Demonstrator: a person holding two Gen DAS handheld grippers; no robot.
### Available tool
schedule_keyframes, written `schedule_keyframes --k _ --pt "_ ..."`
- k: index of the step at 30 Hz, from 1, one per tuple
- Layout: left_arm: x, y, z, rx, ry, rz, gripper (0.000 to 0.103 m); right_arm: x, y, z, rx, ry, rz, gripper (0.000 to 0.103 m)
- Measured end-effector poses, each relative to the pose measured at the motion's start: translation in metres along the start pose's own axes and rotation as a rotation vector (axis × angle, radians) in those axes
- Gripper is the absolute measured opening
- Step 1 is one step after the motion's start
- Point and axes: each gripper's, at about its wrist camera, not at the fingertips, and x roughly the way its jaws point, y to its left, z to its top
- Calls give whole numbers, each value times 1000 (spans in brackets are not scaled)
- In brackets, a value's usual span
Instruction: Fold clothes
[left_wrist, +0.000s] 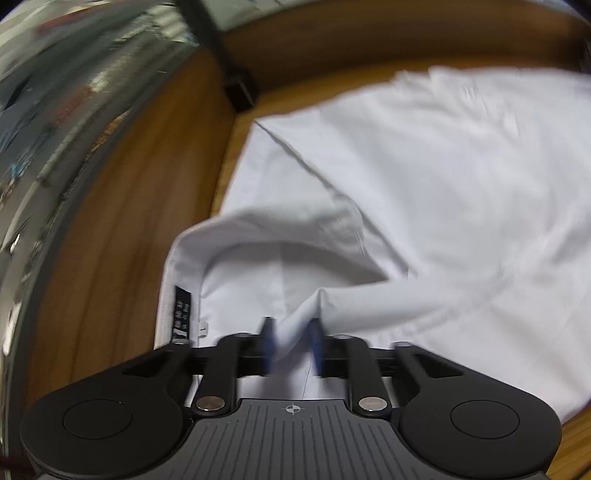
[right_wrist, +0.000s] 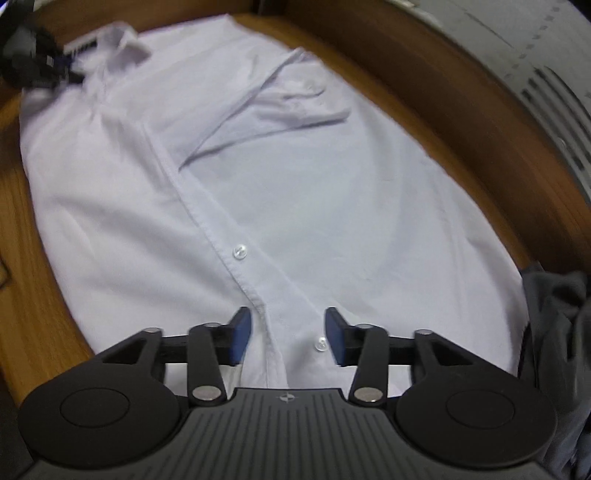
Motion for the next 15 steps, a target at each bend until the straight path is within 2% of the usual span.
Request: schedule_keyframes --k 1,4,7,15 --pt "-8 3 1 -32 -27 -7 68 -12 -4 -3 33 -23 1 73" --pt "-34 9 3 -87 -106 -41 69 -48 -11 -20 112 -73 -16 81" --pt "-53 5 4 -78 -141 -89 71 -75 -3 -44 162 -84 -45 84" --pt "-64 -37 -9 46 -112 -206 72 -88 48 -119 183 10 -166 85"
